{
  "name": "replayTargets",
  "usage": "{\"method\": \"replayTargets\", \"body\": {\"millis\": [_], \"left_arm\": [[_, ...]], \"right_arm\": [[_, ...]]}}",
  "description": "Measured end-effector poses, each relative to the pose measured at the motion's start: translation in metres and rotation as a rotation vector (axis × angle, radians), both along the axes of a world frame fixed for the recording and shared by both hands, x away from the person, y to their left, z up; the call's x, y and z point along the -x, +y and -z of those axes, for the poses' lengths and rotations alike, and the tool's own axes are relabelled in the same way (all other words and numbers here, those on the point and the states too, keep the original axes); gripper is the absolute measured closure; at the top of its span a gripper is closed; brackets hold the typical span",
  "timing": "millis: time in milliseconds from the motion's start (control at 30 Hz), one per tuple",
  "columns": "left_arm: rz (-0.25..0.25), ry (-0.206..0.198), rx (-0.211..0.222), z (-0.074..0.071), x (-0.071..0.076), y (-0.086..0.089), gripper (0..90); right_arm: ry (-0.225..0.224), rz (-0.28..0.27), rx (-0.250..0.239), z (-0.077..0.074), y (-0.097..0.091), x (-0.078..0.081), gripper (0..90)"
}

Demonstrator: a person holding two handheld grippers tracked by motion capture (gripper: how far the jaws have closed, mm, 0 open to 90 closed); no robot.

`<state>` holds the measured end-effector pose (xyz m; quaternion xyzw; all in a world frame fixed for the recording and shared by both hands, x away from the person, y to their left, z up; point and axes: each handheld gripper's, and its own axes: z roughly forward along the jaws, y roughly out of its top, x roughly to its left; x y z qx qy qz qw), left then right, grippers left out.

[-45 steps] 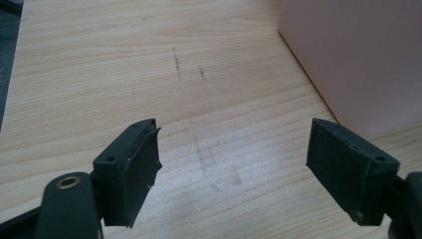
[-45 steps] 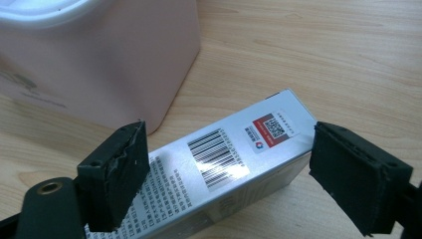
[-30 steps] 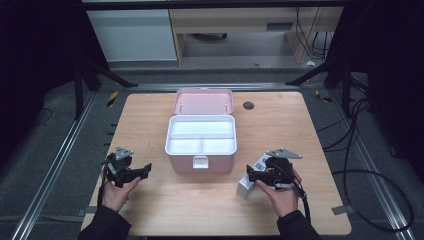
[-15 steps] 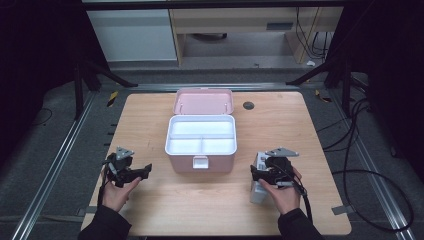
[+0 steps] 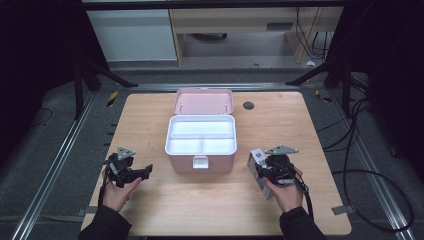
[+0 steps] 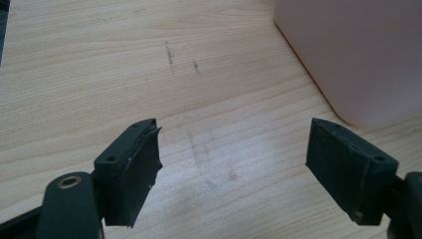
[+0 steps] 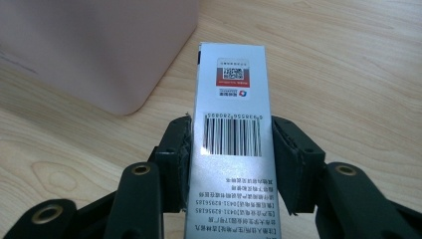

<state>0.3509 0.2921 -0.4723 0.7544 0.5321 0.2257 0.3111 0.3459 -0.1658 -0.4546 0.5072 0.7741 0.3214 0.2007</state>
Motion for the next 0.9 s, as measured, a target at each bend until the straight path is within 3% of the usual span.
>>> {"method": "replayTargets", "body": {"millis": [133, 200, 367, 567, 600, 800, 900], "left_arm": [[0.004, 0.002, -0.003, 0.0, 0.0, 0.0, 20.9], [0.002, 0.0, 0.001, -0.001, 0.0, 0.0, 20.9], [0.003, 0.003, -0.001, -0.001, 0.001, 0.001, 20.9], [0.009, 0.005, -0.004, -0.001, 0.0, -0.001, 20.9], [0.01, 0.006, -0.003, 0.0, 0.0, -0.001, 20.9], [0.009, 0.012, -0.006, 0.001, 0.0, -0.001, 20.9], [0.01, 0.013, -0.006, 0.001, 0.0, 0.0, 21.0]], "right_arm": [[0.0, -0.005, 0.014, 0.0, 0.0, -0.005, 52.0], [-0.004, -0.003, 0.026, -0.002, 0.002, -0.003, 44.1], [0.015, -0.01, 0.038, -0.004, 0.001, 0.003, 44.8], [0.107, -0.007, 0.074, 0.0, -0.003, 0.0, 45.3], [0.139, -0.01, 0.082, 0.001, -0.003, -0.004, 45.0], [0.186, -0.043, 0.136, 0.004, 0.003, -0.014, 45.5], [0.216, -0.05, 0.148, 0.007, 0.007, -0.018, 51.3]]}}
